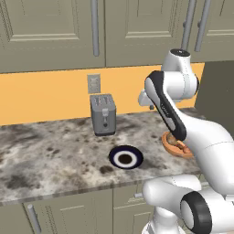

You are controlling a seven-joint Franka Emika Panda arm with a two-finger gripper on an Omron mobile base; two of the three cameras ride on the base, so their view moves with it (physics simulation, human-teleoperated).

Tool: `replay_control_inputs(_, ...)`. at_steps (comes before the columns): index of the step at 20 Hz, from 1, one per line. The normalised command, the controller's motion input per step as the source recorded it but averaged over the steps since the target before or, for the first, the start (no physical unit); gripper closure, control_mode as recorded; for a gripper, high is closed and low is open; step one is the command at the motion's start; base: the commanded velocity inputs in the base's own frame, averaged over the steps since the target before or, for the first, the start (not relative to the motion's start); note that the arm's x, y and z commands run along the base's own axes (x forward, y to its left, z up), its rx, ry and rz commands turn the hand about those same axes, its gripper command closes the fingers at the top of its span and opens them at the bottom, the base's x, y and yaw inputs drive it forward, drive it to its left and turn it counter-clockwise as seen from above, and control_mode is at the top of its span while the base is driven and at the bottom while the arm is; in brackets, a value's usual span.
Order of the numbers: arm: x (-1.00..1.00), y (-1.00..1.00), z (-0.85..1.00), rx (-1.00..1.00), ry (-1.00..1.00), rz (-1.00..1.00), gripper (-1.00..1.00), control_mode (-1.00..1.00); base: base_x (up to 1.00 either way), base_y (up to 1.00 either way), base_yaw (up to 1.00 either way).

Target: Remove the peach from the bowl and place it on the small plate. Then place the bowl with only the chicken drumstick in the microwave, close the door, and press the start button to microwave the chicken drumstick.

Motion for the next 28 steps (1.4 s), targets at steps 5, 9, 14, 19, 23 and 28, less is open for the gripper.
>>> replay_control_inputs(5,-0.01,-0.03,-0.27,-0.03,0.02,0.0,-1.0,-1.0,0.0,0.0,0.0)
replay_control_inputs(9,-0.17,-0.76,-0.95,-0.03,0.05,-0.12,-1.0,-1.0,0.0,0.0,0.0)
replay_control_inputs(14,-0.03,-1.0,-0.68,0.0,0.06,-0.15,-1.0,-1.0,0.0,0.0,0.0)
replay_control_inputs(19,0.03,-0.91,-0.53,0.01,0.12,-0.02,-1.0,-1.0,0.0,0.0,0.0)
replay_control_inputs(23,-0.09,-0.79,-0.28,0.07,0.02,0.0,-1.0,-1.0,0.0,0.0,0.0)
replay_control_inputs(28,-0.11,-0.23,-0.36,0.01,0.01,0.06,-1.0,-1.0,0.0,0.0,0.0)
